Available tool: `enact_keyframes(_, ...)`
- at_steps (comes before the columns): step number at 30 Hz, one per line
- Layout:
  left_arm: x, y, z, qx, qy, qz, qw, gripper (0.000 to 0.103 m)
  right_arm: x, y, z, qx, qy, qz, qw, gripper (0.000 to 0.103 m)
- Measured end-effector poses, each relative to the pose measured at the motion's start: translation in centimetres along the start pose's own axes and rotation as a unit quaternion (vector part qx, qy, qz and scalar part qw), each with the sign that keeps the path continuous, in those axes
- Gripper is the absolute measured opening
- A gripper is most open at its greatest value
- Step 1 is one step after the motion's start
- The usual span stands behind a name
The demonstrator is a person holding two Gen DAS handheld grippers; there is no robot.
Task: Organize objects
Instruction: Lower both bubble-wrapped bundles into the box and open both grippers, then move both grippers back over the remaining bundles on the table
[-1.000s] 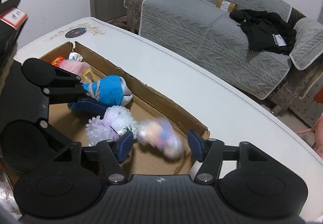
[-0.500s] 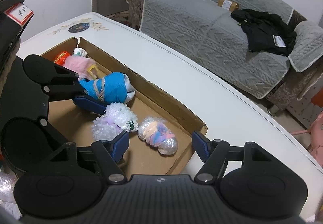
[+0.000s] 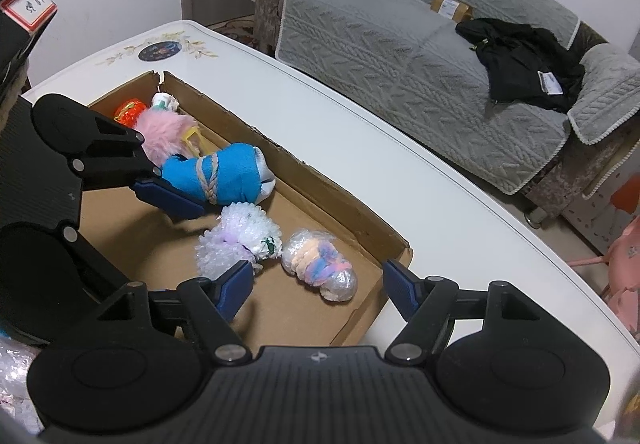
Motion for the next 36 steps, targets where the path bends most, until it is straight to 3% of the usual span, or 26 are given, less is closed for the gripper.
enact_keyframes(10, 0.3, -1.6, -0.8, -0.007, -0.003, 0.007, 0.9999, 0.076, -0.1, -0.7, -0.2, 0.006, 0.008, -0.001, 1.0, 0.072)
enact_keyframes(17, 2.1, -5.7, -3.6, -0.024, -0.025, 0.035, 0.9988, 0.078, 0.5, -3.4, -1.2, 0.012, 0.025, 0.016, 0.999, 0.076)
enact_keyframes(27, 9.3, -14.8, -7.2, -0.054, -0.055, 0.1, 0.992, 0.081, 3.0, -10.0, -6.5, -0.005, 0.038, 0.077, 0.996, 0.083)
enact_keyframes(36, 17.8, -20.6, -6.1, -0.065, -0.083, 0.134, 0.9853, 0.084, 7.7, -14.8, -12.8, -0.036, 0.053, 0.124, 0.99, 0.088)
Point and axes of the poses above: each gripper's, at about its wrist camera, not at the fingertips, and y roughly the way its jaws point, z to its right, x to its underside, the point moved 9 cm from there along y, roughly the way its jaws point, and after that the axes turned 1 degree about -z, right-handed, at the moved point
